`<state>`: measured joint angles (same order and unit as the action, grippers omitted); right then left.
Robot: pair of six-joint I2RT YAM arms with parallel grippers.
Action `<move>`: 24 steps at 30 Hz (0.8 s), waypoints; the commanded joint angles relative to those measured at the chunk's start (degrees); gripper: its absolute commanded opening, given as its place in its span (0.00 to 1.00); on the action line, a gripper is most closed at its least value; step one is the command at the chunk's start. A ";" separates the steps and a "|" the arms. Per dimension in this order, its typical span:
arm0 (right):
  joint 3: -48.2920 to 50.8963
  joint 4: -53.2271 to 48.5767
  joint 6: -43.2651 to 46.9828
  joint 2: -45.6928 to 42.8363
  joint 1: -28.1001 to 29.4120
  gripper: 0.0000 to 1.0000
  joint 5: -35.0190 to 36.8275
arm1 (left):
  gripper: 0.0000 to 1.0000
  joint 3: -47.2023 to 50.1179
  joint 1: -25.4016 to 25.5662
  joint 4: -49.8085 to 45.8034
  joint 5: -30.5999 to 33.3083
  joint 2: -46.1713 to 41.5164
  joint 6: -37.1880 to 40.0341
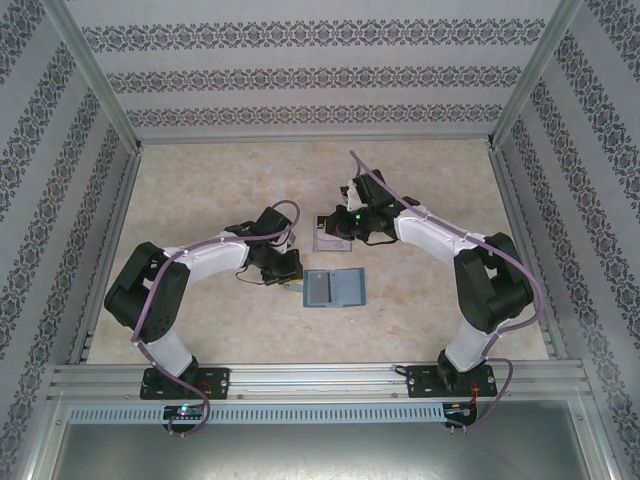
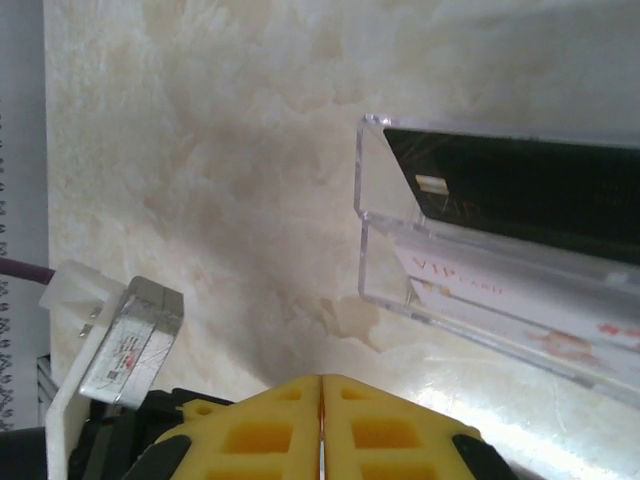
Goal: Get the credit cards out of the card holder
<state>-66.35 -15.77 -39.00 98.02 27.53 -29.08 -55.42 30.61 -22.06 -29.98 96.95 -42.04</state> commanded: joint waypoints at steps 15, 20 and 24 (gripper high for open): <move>8.40 -0.75 -7.59 -4.79 6.75 0.02 -0.07 | 0.02 -0.91 -0.70 -3.25 0.55 4.78 2.50; 9.39 -2.97 -8.79 -3.77 9.38 0.03 2.24 | 0.02 -0.13 -0.69 -2.64 0.63 5.53 2.43; 9.58 -3.41 -9.97 -2.29 11.52 0.03 2.71 | 0.02 0.65 -0.66 -2.19 0.39 5.54 2.21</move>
<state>-57.56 -17.63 -47.31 94.48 37.95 -27.88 -55.72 30.61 -23.18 -30.83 101.58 -40.73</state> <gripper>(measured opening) 0.059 0.043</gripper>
